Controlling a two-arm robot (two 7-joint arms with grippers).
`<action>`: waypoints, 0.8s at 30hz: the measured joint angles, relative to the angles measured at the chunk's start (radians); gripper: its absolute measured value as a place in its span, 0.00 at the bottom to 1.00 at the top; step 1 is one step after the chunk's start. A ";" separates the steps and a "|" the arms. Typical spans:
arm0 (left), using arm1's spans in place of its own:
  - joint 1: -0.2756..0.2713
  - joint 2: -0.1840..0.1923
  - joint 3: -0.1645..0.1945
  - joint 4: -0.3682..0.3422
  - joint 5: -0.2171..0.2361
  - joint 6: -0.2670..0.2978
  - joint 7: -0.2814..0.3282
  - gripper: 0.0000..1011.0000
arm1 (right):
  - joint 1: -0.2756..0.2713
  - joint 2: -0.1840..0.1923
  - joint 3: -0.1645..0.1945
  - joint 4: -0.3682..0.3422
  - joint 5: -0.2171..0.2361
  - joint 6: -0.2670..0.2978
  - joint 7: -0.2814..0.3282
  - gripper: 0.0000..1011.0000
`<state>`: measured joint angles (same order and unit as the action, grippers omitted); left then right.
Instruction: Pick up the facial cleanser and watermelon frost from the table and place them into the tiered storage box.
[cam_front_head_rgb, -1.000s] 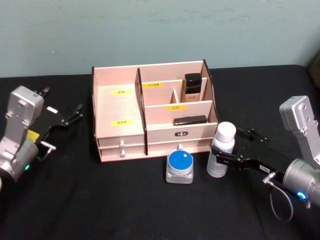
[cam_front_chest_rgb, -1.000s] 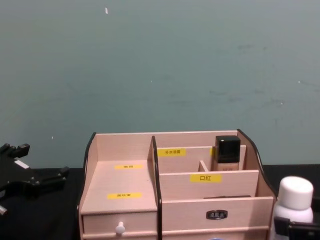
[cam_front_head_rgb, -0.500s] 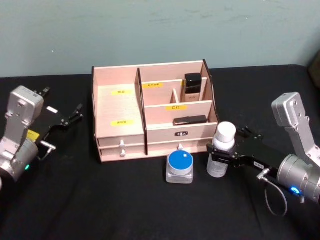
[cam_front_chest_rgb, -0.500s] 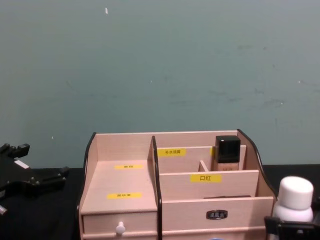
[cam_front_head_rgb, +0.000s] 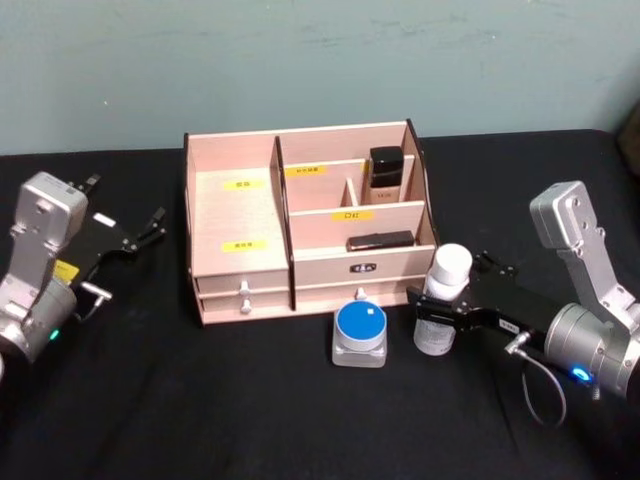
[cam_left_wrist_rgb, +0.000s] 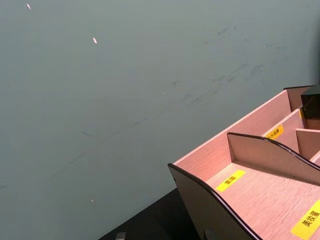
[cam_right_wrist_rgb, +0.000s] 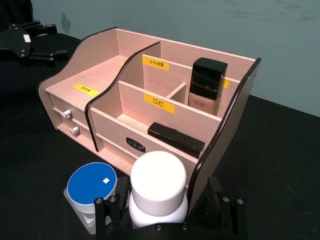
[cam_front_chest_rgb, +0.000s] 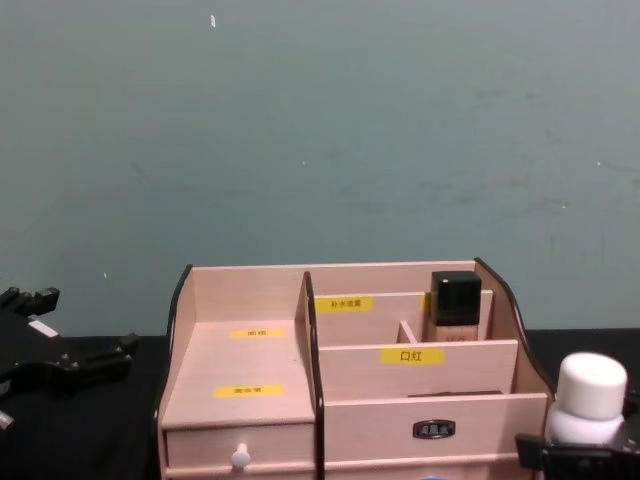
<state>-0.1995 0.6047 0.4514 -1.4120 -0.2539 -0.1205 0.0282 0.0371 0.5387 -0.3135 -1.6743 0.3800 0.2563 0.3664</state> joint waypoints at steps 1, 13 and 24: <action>0.000 0.000 0.000 0.000 0.000 0.000 0.000 1.00 | 0.000 0.000 0.000 0.000 0.000 0.000 0.000 0.99; 0.000 0.000 0.000 0.000 0.000 0.000 0.000 1.00 | -0.004 0.001 0.002 -0.003 0.002 0.000 -0.001 0.83; 0.000 0.000 0.000 0.000 0.000 0.000 0.000 1.00 | -0.005 0.002 0.003 -0.004 0.002 0.000 -0.002 0.59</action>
<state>-0.1995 0.6047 0.4514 -1.4119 -0.2539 -0.1205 0.0283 0.0322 0.5403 -0.3101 -1.6786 0.3823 0.2560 0.3648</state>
